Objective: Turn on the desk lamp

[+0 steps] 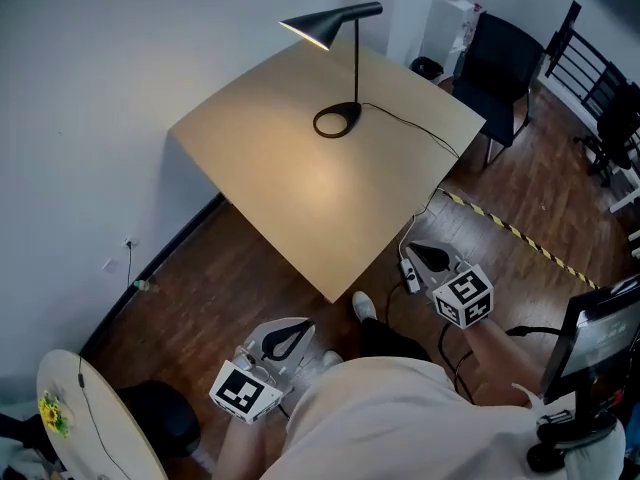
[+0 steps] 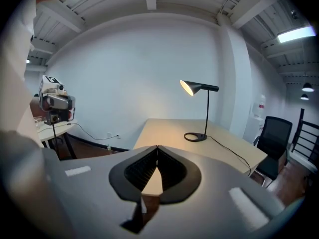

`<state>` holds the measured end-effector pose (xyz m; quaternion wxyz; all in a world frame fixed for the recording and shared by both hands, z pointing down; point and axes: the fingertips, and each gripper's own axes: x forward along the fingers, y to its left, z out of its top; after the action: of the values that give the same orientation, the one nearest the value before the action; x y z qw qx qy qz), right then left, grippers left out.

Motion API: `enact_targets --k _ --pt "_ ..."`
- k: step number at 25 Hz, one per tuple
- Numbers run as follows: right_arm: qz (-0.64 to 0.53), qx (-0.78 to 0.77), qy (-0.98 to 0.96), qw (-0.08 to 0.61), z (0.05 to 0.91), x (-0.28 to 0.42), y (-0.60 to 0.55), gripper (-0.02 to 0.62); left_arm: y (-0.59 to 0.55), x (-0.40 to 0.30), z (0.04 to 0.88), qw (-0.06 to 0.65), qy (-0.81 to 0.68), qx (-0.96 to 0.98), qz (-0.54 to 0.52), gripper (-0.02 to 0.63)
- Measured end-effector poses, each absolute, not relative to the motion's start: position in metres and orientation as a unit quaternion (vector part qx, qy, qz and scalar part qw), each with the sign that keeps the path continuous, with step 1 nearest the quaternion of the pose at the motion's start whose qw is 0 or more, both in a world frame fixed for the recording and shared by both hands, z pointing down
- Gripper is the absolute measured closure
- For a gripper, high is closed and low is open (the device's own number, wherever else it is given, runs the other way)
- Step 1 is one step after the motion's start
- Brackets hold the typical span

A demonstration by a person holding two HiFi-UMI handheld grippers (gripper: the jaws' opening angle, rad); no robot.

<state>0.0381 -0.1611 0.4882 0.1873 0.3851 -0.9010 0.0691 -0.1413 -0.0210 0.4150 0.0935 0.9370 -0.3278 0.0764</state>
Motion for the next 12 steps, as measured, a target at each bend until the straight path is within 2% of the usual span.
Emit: enact_targets --k 12 --pt "0.073 0.390 -0.908 0.135 0.446 0.092 -0.017 0.586 0.065 -0.065 0.402 0.058 -0.278 0.956 0.070 0.589"
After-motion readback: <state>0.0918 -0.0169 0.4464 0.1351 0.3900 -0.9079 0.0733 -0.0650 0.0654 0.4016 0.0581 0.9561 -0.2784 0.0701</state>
